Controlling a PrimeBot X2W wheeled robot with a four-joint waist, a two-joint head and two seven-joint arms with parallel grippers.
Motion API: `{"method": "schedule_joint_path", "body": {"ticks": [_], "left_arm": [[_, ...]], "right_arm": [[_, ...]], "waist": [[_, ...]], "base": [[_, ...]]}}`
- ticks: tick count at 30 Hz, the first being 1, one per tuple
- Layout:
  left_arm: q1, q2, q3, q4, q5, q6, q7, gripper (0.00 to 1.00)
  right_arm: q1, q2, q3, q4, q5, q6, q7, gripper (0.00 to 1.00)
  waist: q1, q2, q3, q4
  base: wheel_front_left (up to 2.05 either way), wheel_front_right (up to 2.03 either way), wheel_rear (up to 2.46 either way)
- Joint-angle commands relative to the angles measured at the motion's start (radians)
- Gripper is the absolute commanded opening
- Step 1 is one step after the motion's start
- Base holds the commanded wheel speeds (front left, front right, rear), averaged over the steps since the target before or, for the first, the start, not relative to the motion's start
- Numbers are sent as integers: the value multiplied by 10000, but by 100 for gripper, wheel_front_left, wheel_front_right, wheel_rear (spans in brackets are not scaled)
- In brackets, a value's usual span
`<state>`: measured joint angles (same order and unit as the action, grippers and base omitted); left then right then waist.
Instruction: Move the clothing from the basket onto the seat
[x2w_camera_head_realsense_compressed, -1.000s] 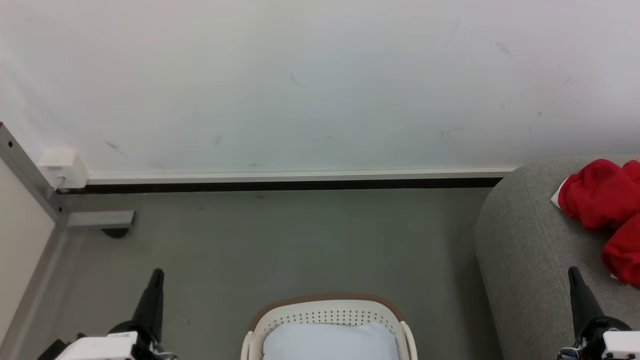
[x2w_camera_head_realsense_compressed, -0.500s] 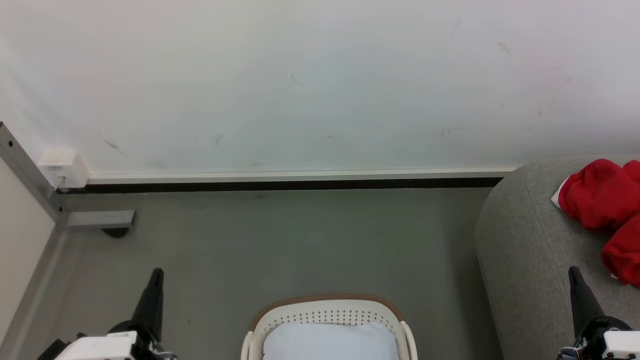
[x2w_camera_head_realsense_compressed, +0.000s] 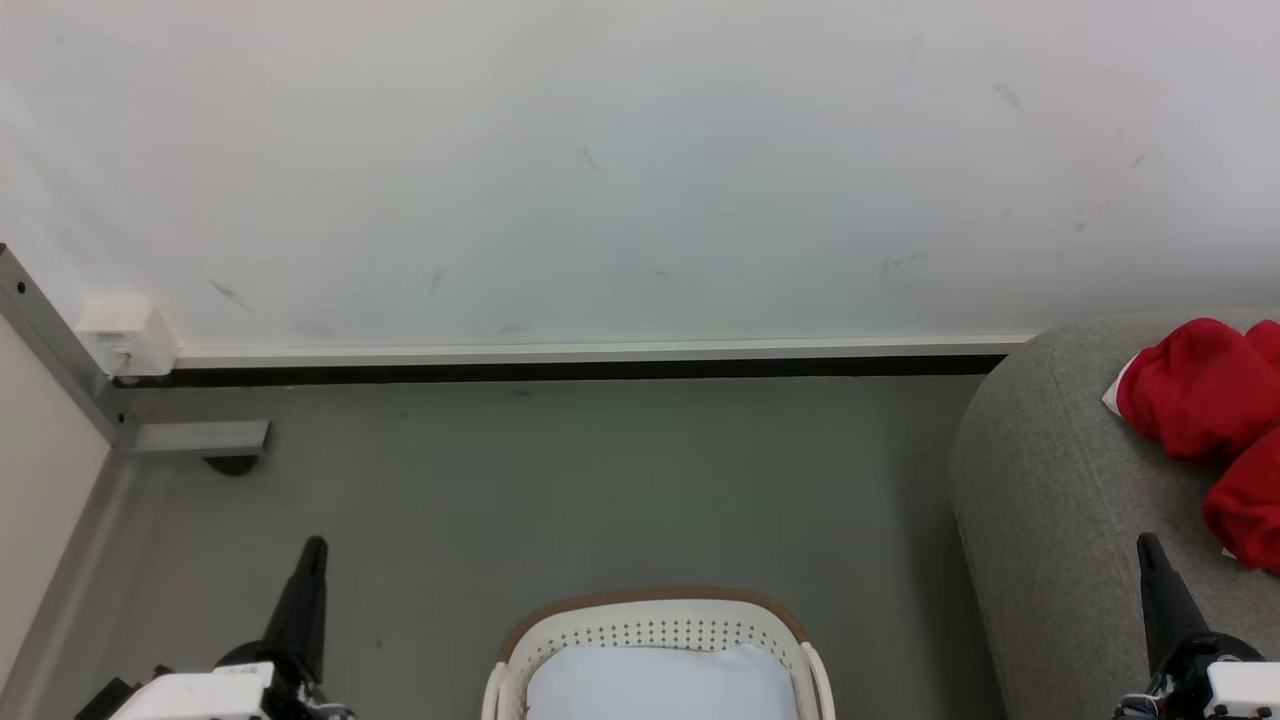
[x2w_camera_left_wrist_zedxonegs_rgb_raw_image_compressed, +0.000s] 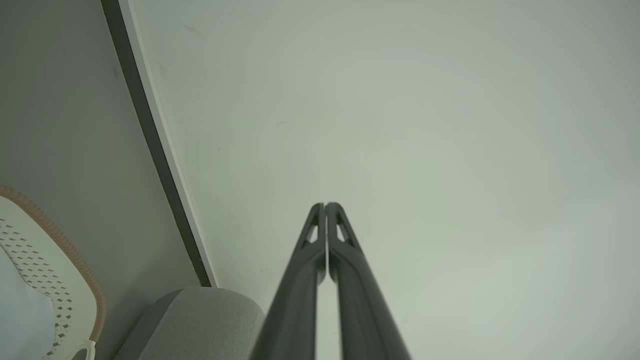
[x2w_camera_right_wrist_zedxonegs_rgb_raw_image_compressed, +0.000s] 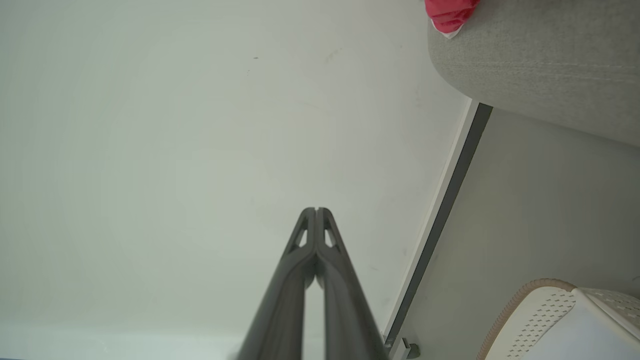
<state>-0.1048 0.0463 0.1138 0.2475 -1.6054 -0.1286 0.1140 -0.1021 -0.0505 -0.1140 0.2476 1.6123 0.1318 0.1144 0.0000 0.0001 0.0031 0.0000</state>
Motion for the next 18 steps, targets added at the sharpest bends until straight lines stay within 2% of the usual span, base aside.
{"method": "schedule_joint_path", "body": {"ticks": [1,18], "left_arm": [[-85,73,19,-36,-136,-43,41,0],[-85,73,18,-37,-137,-43,40,0]], "right_arm": [[-121,9,-46,-57,0,-21,38,0],[-121,9,-46,-57,-1,-21,39,0]], "waist": [[0,-1,0,0],[0,-1,0,0]], "base": [[0,0,0],[0,0,0]]}}
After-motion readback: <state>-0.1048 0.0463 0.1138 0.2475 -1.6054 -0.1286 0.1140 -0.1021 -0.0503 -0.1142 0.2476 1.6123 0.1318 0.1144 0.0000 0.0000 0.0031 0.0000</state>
